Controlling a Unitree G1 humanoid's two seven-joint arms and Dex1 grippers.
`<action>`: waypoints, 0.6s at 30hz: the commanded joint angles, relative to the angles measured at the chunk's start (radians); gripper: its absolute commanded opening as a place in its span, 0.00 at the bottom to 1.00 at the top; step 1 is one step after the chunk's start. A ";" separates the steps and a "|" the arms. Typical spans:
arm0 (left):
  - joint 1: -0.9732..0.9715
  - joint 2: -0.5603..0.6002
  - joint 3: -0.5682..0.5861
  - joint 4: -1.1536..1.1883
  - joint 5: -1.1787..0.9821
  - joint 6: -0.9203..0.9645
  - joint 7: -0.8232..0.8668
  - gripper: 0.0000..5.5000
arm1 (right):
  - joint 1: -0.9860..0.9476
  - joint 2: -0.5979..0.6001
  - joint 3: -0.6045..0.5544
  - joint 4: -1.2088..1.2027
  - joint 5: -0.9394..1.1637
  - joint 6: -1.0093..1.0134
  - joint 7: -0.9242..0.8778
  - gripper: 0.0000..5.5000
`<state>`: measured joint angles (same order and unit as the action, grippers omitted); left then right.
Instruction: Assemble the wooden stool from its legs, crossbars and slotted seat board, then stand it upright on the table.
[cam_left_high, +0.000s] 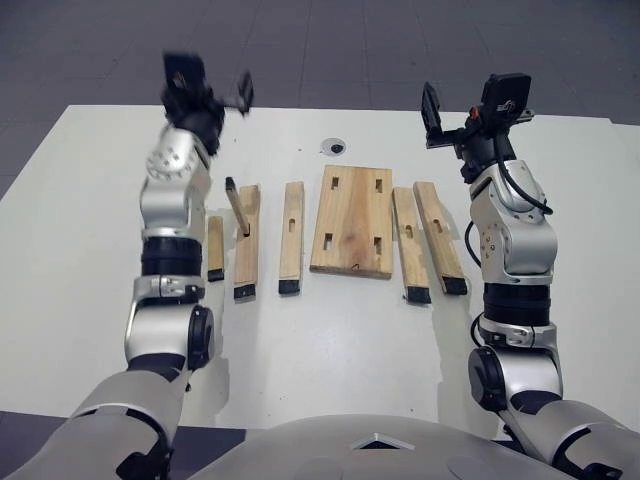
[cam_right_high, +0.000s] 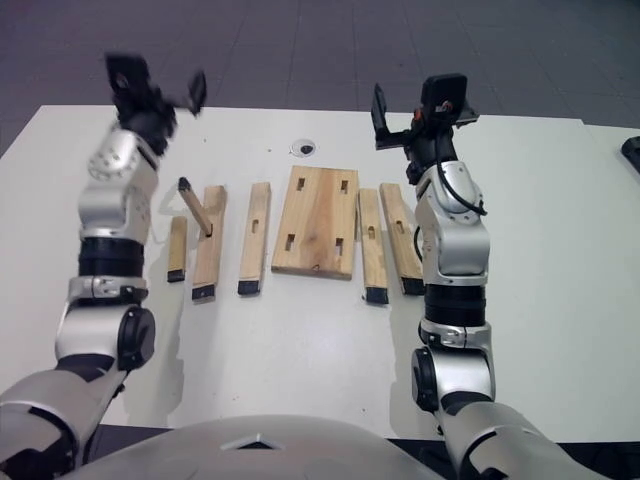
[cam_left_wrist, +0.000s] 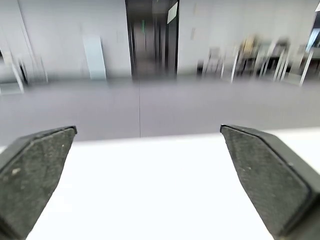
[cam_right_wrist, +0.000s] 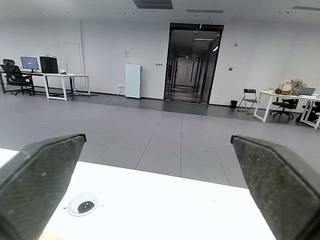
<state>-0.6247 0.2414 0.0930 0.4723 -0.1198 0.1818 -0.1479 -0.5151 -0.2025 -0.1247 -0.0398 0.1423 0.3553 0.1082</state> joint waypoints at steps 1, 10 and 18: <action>0.029 -0.016 -0.029 0.122 0.046 -0.046 0.001 0.97 | -0.012 -0.007 0.001 0.004 0.001 0.007 0.009 0.98; 0.020 0.001 0.043 0.106 0.019 -0.060 0.011 0.97 | -0.008 -0.015 0.004 0.000 0.000 0.015 0.022 0.98; 0.367 0.117 -0.013 -0.566 -0.006 0.251 -0.132 0.97 | 0.029 -0.032 0.005 -0.033 0.000 0.039 0.040 0.98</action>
<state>-0.4229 0.2823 0.1062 0.1611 -0.1210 0.2754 -0.2335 -0.5067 -0.2132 -0.1068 -0.0480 0.1425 0.3753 0.1452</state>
